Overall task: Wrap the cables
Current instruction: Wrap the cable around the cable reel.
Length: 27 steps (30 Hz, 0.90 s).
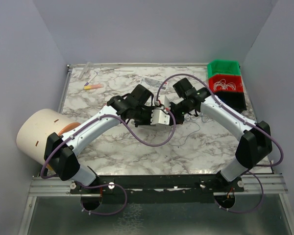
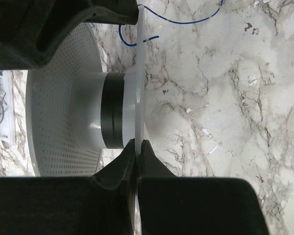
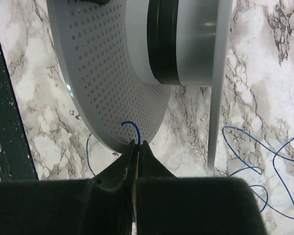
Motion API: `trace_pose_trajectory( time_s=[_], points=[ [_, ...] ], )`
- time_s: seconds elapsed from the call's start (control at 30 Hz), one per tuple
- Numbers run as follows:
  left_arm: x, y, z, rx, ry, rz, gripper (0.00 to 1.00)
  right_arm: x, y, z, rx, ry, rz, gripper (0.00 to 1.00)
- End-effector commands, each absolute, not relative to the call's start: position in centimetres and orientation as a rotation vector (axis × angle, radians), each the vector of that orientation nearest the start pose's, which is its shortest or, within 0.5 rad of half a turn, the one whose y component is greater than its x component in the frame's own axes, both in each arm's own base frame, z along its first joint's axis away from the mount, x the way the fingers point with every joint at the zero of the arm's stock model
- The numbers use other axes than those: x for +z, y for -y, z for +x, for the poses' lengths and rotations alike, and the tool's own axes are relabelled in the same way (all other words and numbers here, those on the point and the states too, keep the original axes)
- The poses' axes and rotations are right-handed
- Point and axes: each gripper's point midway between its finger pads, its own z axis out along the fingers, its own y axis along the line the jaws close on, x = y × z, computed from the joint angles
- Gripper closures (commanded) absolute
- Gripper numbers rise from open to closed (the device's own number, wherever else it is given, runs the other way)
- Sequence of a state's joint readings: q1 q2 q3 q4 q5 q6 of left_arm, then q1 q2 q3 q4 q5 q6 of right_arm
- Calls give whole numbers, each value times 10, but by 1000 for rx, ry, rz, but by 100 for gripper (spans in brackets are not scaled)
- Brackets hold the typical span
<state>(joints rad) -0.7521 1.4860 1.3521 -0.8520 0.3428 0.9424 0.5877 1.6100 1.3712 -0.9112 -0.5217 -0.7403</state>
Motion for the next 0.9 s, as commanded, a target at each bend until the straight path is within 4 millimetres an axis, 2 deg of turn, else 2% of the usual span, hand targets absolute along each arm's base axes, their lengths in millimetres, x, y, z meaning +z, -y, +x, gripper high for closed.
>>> trace_pose_trajectory(
  time_s=[0.0, 0.13, 0.4, 0.6, 0.87],
  points=[
    [203, 286, 261, -365, -1468, 1907, 100, 141, -248, 241, 698, -1926, -1811, 100],
    [202, 284, 259, -360, -1455, 1921, 100, 142, -246, 250, 636, -1909, -1802, 100],
    [196, 277, 244, -380, -1388, 1978, 100, 148, -251, 252, 618, -1759, -1840, 100],
    [192, 277, 241, -399, -1394, 1986, 100, 157, -259, 240, 706, -1671, -1860, 99],
    [199, 281, 246, -401, -1409, 1958, 100, 153, -255, 234, 735, -1706, -1893, 78]
  ],
)
